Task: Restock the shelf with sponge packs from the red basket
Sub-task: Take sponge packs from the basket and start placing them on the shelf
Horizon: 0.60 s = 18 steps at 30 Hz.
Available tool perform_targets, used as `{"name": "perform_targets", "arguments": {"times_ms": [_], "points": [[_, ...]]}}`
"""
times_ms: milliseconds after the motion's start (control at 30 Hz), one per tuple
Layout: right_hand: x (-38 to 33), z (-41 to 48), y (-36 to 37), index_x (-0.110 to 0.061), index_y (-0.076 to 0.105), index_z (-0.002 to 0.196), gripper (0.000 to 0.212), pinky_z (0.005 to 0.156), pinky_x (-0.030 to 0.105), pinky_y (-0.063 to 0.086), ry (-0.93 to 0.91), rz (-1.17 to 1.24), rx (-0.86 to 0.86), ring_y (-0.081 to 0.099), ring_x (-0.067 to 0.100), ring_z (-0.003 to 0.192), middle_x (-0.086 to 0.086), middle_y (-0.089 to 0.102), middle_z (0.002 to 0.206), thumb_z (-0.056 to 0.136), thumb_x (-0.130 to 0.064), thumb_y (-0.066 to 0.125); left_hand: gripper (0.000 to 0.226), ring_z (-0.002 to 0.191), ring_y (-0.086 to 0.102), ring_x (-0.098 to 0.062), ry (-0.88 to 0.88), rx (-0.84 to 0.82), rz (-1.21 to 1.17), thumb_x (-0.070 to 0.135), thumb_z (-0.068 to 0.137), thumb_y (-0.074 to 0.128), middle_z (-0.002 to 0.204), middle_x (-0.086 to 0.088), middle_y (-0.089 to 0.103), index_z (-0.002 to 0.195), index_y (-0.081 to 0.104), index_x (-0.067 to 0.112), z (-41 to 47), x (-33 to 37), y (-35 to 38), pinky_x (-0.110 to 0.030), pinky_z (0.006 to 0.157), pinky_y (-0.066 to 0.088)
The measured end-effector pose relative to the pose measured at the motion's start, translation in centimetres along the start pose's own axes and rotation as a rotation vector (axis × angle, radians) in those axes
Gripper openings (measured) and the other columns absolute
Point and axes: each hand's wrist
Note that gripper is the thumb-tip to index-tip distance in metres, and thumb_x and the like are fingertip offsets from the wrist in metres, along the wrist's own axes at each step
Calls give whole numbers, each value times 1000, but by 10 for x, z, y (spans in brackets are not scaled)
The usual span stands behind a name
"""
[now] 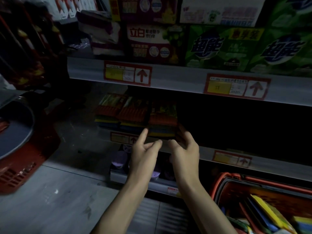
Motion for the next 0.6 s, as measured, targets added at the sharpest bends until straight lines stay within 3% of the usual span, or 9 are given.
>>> {"name": "perform_targets", "arguments": {"times_ms": [67, 133, 167, 267, 300, 367, 400, 500, 600], "points": [[3, 4, -3, -24, 54, 145, 54, 109, 30, 47, -24, -25, -31, 55, 0, 125, -14, 60, 137, 92, -18, 62, 66, 90, 56, 8, -5, 20, -16, 16, 102, 61, 55, 47, 55, 160, 32, 25, 3, -1, -2, -24, 88, 47], [1, 6, -5, -37, 64, 116, 36, 86, 3, 45, -26, -36, -48, 58, -20, 99, -32, 62, 106, 94, -9, 60, 66, 92, 55, 8, -8, 40, -24, 17, 101, 61, 55, 47, 55, 160, 32, 24, 8, -2, -3, -32, 100, 47], [-2, 7, -6, -43, 62, 100, 38, 74, -2, 42, -27, -45, -52, 57, -25, 88, -35, 60, 92, 94, -6, 60, 66, 93, 55, 7, -6, 45, -30, 17, 101, 61, 54, 47, 54, 160, 31, 23, 10, -3, -2, -34, 104, 47], [-5, 9, -8, -48, 54, 85, 46, 65, -1, 43, -43, -75, -54, 57, -26, 79, -32, 59, 78, 94, -3, 60, 67, 106, 60, -5, 23, 35, -48, 18, 101, 63, 70, 46, 63, 159, 31, 23, 15, -6, -1, -36, 108, 46], [-4, 10, -8, -50, 54, 86, 47, 66, 2, 45, -50, -85, -51, 58, -25, 80, -34, 59, 78, 94, -4, 60, 68, 116, 59, -10, 34, 32, -57, 19, 100, 64, 97, 42, 69, 159, 32, 22, 15, -6, -2, -36, 109, 46], [0, 12, -8, -53, 54, 89, 45, 73, 11, 51, -55, -114, -48, 64, -14, 86, -39, 61, 81, 94, -9, 60, 70, 127, 53, -11, 31, 31, -73, 20, 99, 66, 148, 16, 54, 159, 32, 23, 17, -7, -3, -36, 110, 46], [2, 13, -7, -53, 53, 92, 43, 75, 17, 54, -60, -121, -48, 66, -9, 88, -40, 62, 85, 94, -10, 60, 70, 125, 51, -8, 25, 23, -78, 21, 98, 66, 156, 8, 45, 159, 32, 22, 17, -8, -4, -36, 110, 46], [1, 11, -7, -48, 52, 103, 42, 67, 2, 46, -80, -107, -73, 59, -24, 83, -36, 55, 96, 96, -8, 59, 71, 120, 50, -5, 22, -16, -95, 22, 98, 67, 162, 3, 37, 160, 31, 22, 19, -11, -6, -35, 107, 47], [4, 11, -8, -46, 52, 106, 39, 66, -3, 42, -92, -123, -80, 54, -31, 82, -35, 55, 95, 96, -9, 59, 71, 126, 54, -9, 45, -16, -103, 21, 98, 67, 160, 2, 39, 159, 32, 23, 20, -14, -7, -33, 104, 48]]}}
Point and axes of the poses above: each hand's wrist, its own z-axis towards the middle knuckle, its own y-axis out of the palm, x = y × z
